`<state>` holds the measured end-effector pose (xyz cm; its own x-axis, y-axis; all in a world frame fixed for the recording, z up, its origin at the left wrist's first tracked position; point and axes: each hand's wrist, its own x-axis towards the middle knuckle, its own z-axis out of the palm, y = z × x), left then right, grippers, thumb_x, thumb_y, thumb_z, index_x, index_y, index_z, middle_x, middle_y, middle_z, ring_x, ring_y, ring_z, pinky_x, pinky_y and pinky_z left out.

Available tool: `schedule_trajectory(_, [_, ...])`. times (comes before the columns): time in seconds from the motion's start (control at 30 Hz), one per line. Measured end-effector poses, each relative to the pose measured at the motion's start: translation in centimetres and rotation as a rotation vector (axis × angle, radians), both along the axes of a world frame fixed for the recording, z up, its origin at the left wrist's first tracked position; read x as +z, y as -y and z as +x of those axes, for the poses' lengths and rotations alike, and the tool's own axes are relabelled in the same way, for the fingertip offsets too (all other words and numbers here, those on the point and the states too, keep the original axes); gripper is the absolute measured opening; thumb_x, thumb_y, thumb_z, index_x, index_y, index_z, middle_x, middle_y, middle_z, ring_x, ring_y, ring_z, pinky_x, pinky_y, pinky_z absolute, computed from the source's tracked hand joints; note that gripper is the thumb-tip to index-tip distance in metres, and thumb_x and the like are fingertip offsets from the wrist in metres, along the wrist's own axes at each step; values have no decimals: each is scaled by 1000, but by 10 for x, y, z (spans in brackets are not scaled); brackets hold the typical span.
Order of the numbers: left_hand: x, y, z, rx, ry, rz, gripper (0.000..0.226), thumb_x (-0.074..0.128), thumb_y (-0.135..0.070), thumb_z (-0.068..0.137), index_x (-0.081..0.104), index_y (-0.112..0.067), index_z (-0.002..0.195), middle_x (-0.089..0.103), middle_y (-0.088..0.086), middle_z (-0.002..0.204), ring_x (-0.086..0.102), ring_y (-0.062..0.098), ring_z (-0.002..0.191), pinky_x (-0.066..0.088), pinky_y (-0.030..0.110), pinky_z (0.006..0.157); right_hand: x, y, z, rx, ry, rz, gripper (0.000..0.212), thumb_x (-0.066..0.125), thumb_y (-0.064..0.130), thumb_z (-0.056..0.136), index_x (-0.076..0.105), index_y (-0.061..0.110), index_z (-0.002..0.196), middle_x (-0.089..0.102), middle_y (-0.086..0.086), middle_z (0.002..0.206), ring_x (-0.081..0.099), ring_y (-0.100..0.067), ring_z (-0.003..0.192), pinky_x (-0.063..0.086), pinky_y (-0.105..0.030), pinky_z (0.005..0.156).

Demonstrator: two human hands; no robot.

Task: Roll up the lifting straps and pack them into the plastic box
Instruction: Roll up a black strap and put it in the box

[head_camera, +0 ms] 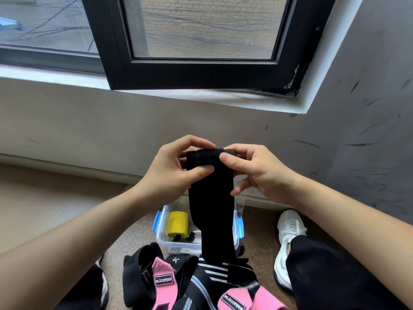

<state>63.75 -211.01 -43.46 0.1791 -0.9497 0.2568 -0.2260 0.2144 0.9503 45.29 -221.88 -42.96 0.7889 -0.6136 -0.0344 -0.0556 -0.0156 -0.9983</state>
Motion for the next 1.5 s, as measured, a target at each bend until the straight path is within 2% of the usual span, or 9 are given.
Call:
schedule_trajectory(0.17, [1, 2, 7, 9, 12, 178, 48, 86, -18, 76, 67, -27, 119, 72, -1, 104, 75, 13, 84, 56, 29, 55, -2, 2, -1, -21, 50, -3, 32, 72, 24, 85, 69, 8, 112, 67, -6, 92, 68, -18, 83, 58, -29, 52])
schedule_trajectory(0.4, [-2, 4, 8, -74, -135, 385, 39, 72, -48, 88, 70, -19, 114, 70, -4, 91, 73, 11, 79, 54, 24, 52, -7, -2, 1, -100, 98, -94, 24, 73, 2, 89, 69, 8, 112, 71, -9, 91, 70, -18, 79, 60, -30, 55])
schedule_trajectory(0.7, [1, 1, 4, -27, -253, 274, 29, 71, -14, 93, 66, -5, 120, 63, 6, 86, 63, 6, 55, 44, 18, 43, -5, -3, 2, -102, 83, -145, 35, 75, -6, 84, 70, 10, 115, 70, -14, 104, 69, -16, 80, 58, -28, 54])
schedule_trajectory(0.87, [4, 0, 4, 59, -148, 176, 36, 82, -17, 86, 68, -18, 119, 70, -7, 84, 66, 7, 65, 49, 23, 50, -1, -5, 3, -37, 2, 115, 49, 70, 36, 85, 65, 10, 126, 69, -9, 106, 69, -22, 91, 60, -31, 55])
schedule_trajectory(0.97, [5, -2, 4, 67, -95, 131, 34, 78, -12, 87, 68, -21, 117, 72, -11, 84, 68, 5, 72, 47, 18, 49, 1, -7, 4, -30, -11, 183, 57, 63, 47, 85, 66, 8, 127, 69, -9, 104, 68, -21, 89, 61, -35, 63])
schedule_trajectory(1.17, [5, -4, 2, 43, -82, 72, 39, 76, 0, 87, 66, -15, 121, 70, -4, 90, 68, 1, 71, 47, 10, 55, 2, -7, 4, -35, 44, 175, 50, 67, 33, 86, 65, 1, 125, 69, -10, 105, 71, -21, 92, 60, -36, 69])
schedule_trajectory(1.27, [6, -4, 6, 31, -107, 187, 37, 76, -12, 89, 65, -21, 123, 73, -8, 90, 71, 4, 74, 50, 18, 52, 2, -6, 3, -32, 93, 185, 47, 69, 24, 84, 64, -1, 124, 70, -9, 105, 71, -21, 91, 60, -32, 64])
schedule_trajectory(1.37, [4, -3, 9, -42, -105, 351, 33, 71, -43, 91, 69, -32, 121, 76, -9, 95, 74, 10, 82, 55, 26, 56, 3, -4, 2, -17, 126, 184, 40, 70, 17, 84, 65, 2, 121, 71, -9, 103, 71, -22, 92, 60, -31, 66])
schedule_trajectory(1.5, [8, -2, 6, -79, -217, 508, 54, 61, -72, 83, 74, -26, 109, 75, -3, 83, 72, 14, 72, 54, 29, 59, -1, -4, 1, -56, 130, 79, 30, 70, 3, 87, 67, 10, 116, 68, -9, 101, 71, -20, 91, 61, -30, 66])
